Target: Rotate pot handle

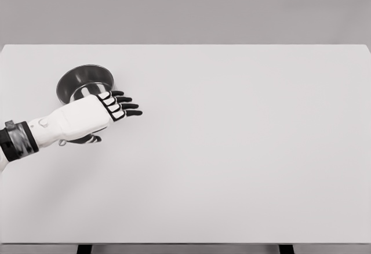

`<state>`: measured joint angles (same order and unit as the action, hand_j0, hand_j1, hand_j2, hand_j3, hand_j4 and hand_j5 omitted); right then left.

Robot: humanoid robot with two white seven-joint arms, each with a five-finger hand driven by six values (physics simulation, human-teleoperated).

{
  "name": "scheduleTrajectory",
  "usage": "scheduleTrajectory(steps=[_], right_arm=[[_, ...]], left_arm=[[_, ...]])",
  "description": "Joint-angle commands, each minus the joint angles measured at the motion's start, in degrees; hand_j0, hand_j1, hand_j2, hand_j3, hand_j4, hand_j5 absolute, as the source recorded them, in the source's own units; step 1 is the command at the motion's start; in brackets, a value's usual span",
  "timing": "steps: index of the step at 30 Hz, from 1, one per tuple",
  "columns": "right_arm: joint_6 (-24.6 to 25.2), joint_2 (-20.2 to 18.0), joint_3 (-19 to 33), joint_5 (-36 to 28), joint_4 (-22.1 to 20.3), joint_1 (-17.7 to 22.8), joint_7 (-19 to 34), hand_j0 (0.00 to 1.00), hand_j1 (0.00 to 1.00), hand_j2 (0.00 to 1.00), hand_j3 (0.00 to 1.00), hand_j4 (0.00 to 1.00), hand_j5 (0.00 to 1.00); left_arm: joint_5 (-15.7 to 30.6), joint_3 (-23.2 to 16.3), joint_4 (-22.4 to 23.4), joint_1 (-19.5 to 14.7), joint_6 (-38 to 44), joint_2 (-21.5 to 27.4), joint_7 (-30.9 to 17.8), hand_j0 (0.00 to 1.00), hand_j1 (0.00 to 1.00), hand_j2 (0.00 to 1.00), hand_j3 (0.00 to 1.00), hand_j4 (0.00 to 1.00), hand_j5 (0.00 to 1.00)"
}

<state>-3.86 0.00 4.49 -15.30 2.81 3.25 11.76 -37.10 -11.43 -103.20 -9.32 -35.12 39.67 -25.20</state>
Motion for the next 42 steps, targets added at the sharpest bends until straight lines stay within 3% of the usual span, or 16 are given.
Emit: scheduleTrajectory(steps=[1, 24, 42], right_arm=[[0.0, 0.0, 0.0, 0.01, 0.0, 0.0, 0.01, 1.0, 1.0, 1.0, 1.0, 1.0, 1.0], [0.0, 0.0, 0.0, 0.01, 0.0, 0.0, 0.01, 1.0, 1.0, 1.0, 1.0, 1.0, 1.0], [0.0, 0.0, 0.0, 0.01, 0.0, 0.0, 0.01, 1.0, 1.0, 1.0, 1.0, 1.0, 1.0]], left_arm=[[-0.43, 0.27, 0.02, 0.0, 0.12, 0.06, -0.03, 1.0, 1.0, 1.0, 1.0, 1.0, 1.0], [-2.19, 1.94, 0.81, 1.05, 0.12, 0.15, -0.03, 1.0, 1.0, 1.0, 1.0, 1.0, 1.0], [-2.19, 4.67, 3.97, 1.41, 0.12, 0.76, -0.03, 1.0, 1.0, 1.0, 1.0, 1.0, 1.0]])
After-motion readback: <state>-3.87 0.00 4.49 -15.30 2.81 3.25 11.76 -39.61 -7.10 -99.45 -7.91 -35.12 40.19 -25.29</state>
